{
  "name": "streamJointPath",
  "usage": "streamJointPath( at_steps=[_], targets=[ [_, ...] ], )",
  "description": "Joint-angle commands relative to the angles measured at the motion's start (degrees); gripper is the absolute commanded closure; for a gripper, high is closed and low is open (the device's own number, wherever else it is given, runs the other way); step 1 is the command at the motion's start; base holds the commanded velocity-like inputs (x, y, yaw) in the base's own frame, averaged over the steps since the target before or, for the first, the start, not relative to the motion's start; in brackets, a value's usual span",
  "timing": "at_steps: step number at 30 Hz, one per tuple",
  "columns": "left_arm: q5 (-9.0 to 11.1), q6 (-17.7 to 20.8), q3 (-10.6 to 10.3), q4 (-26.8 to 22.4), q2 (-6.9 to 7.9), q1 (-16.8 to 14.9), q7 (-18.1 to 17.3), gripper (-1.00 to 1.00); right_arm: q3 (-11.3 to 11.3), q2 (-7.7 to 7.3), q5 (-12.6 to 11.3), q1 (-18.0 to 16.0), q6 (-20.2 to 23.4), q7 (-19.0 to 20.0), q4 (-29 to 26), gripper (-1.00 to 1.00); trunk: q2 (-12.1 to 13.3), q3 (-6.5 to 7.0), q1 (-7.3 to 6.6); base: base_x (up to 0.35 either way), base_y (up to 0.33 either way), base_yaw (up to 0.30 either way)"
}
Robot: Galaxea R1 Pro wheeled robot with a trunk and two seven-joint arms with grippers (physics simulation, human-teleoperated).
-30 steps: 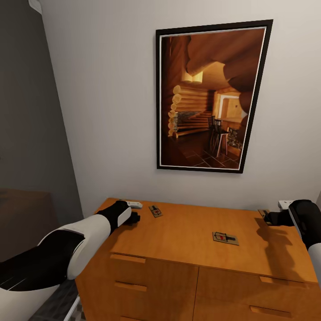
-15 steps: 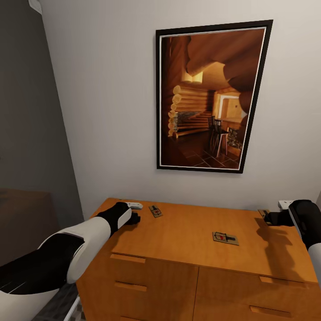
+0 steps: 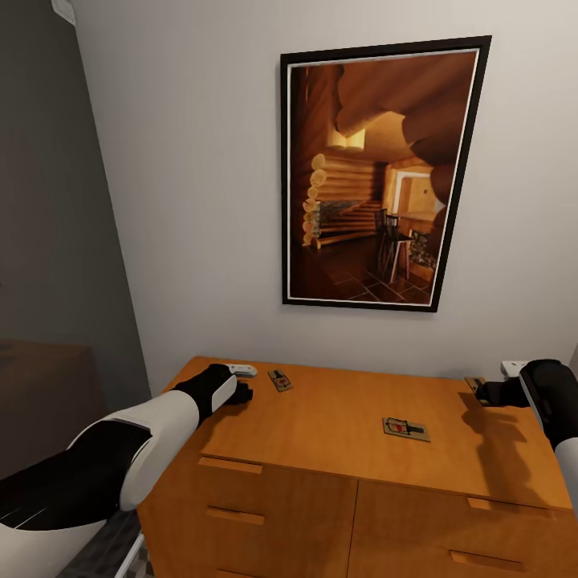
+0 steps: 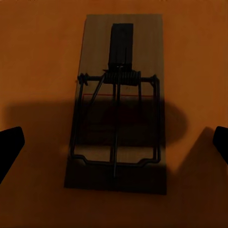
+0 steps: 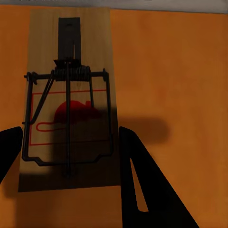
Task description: Take the four mousetraps from the cabinet in the bathroom and place them on the bathroom floor. Make sure all four end up on the same floor surface, and ensure that at least two of them are either under or directly next to the same bathroom sink.
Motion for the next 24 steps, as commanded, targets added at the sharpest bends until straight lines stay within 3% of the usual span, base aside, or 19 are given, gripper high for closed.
streamJointPath(
  at_steps=[1,6,7,24],
  targets=[
    [0.60,0.29,-0.69,1.97,0.01,0.02,0.28,-1.00,-0.12,0.02,0.49,-0.05,0.19,0.35,-0.06,1.00,-0.03,-0.09,0.01,0.000,0.000,0.000],
    [0.60,0.29,-0.69,1.91,-0.01,0.02,0.27,-1.00,-0.12,0.02,0.49,-0.03,0.19,0.35,-0.06,1.00,-0.03,-0.09,0.01,0.000,0.000,0.000],
    [0.60,0.29,-0.69,1.86,0.00,0.02,0.25,1.00,-0.12,0.02,0.49,-0.02,0.19,0.35,-0.07,1.00,-0.03,-0.09,0.01,0.000,0.000,0.000],
    [0.60,0.20,-0.69,1.79,0.01,0.02,0.27,1.00,-0.12,0.02,0.49,-0.03,0.19,0.35,-0.10,1.00,-0.03,-0.09,0.01,0.000,0.000,0.000]
  ],
)
